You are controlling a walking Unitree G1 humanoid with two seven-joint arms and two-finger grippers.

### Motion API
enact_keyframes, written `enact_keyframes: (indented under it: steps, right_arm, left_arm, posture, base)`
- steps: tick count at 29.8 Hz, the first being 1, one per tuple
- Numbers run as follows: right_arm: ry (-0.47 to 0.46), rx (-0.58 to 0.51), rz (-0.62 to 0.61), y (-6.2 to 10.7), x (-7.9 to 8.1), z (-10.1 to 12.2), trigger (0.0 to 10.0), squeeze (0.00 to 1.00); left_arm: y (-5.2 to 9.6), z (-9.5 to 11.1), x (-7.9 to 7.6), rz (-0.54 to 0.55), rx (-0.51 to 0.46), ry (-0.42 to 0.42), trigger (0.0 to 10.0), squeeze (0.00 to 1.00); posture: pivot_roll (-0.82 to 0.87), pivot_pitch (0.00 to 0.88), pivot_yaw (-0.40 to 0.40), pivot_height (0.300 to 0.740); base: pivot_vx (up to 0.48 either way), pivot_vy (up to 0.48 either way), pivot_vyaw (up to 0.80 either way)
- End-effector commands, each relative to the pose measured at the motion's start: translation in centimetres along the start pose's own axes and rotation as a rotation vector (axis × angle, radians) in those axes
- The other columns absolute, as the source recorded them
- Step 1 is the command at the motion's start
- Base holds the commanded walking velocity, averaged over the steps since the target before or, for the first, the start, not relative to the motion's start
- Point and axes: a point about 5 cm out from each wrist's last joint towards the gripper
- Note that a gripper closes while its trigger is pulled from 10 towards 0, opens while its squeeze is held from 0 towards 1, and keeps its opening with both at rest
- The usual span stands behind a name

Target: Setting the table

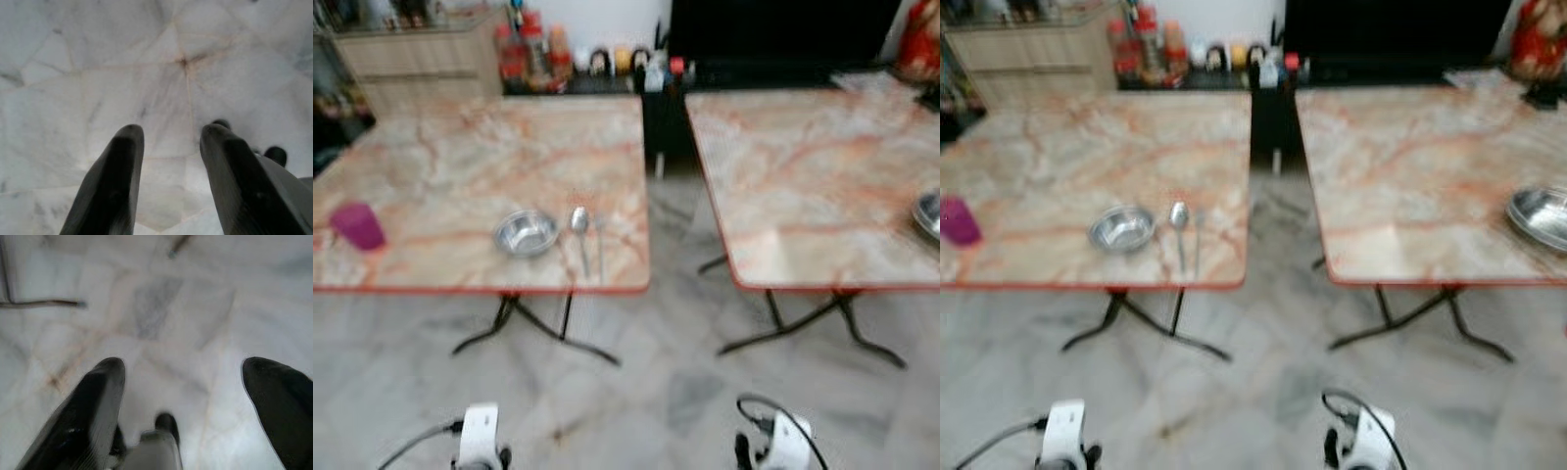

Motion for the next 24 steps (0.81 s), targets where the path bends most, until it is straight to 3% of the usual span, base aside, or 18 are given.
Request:
enact_keyframes:
  steps: [1, 11, 24]
  right_arm:
    - [-0.009, -0.019, 0.016, -0.1, 0.7, 0.5, 10.0, 0.00]
    - [-0.014, -0.021, 0.021, -0.2, 0.8, 0.7, 10.0, 0.00]
    - [-0.024, -0.020, 0.028, -0.2, 0.9, 0.6, 10.0, 0.00]
  left_arm:
    - [0.0, 0.3, 0.7, 0.018, -0.008, -0.004, 10.0, 0.00]
    - [0.0, 0.5, 0.3, 0.007, -0.013, -0.014, 10.0, 0.00]
    - [-0.1, 1.4, -0.4, -0.006, -0.069, -0.013, 10.0, 0.00]
  posture:
    - [-0.02, 0.000, 0.016, 0.740]
    - [-0.03, 0.000, 0.020, 0.740]
    - [-0.01, 0.000, 0.012, 0.740]
  base:
    - [0.000, 0.394, 0.00]
    - [0.000, 0.383, 0.00]
    - [0.000, 0.000, 0.00]
Point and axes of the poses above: a point about 5 cm out from each wrist's last joint towards the gripper, its own y axis pointing back from the gripper into the wrist, its own z axis along the axis of the wrist's last joint, x = y × z, and after that the axes turned 1 degree about y, right-handed
